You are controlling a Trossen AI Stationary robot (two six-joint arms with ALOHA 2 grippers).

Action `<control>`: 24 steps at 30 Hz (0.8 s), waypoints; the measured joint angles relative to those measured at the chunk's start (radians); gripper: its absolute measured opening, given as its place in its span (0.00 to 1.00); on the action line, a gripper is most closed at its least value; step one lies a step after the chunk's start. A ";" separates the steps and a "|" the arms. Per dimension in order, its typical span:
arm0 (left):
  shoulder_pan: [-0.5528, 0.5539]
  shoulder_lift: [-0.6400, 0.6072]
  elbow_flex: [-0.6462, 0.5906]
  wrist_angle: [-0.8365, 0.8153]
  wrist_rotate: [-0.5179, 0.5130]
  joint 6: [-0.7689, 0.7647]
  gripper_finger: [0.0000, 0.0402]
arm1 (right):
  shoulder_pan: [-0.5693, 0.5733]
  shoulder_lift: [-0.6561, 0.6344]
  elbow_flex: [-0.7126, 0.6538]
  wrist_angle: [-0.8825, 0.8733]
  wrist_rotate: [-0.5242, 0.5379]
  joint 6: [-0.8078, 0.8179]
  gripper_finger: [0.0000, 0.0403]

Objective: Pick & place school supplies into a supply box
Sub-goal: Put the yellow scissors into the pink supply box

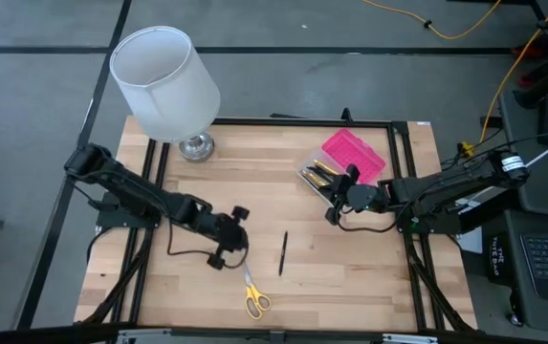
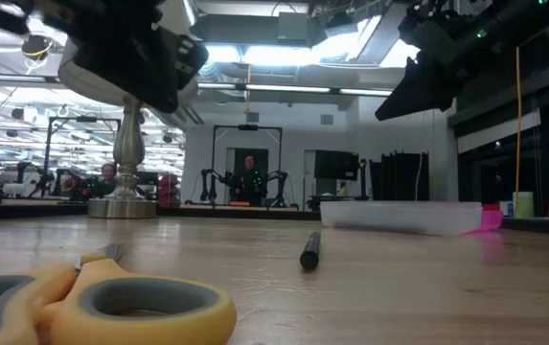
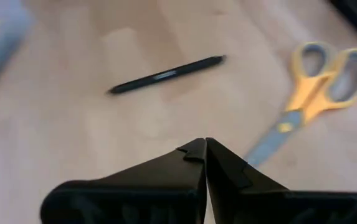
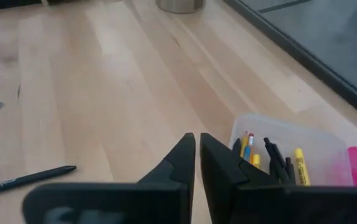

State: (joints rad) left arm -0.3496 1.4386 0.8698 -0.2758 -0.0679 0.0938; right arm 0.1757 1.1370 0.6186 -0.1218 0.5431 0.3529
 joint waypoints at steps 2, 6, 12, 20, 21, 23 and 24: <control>-0.021 0.042 0.044 -0.019 0.024 -0.006 0.01 | 0.000 0.000 0.000 0.001 0.000 -0.029 0.07; -0.060 0.124 0.129 -0.069 0.038 -0.006 0.00 | 0.000 0.000 0.000 0.018 0.001 -0.100 0.07; -0.099 0.237 0.278 -0.206 0.066 -0.097 0.00 | -0.002 0.000 0.000 0.092 0.006 -0.153 0.07; -0.135 0.351 0.390 -0.202 0.087 -0.083 0.01 | -0.002 0.000 0.000 0.121 0.005 -0.176 0.07; -0.136 0.357 0.392 -0.193 0.087 -0.076 0.01 | -0.002 0.000 0.000 0.120 0.005 -0.176 0.07; -0.136 0.369 0.392 -0.184 0.087 -0.069 0.01 | -0.002 0.000 0.000 0.121 0.005 -0.172 0.07; -0.136 0.373 0.392 -0.187 0.087 -0.069 0.01 | -0.002 0.000 0.000 0.120 0.005 -0.164 0.07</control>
State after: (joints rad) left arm -0.4858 1.8119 1.2617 -0.4626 0.0191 0.0246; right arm 0.1734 1.1374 0.6186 -0.0017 0.5476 0.1886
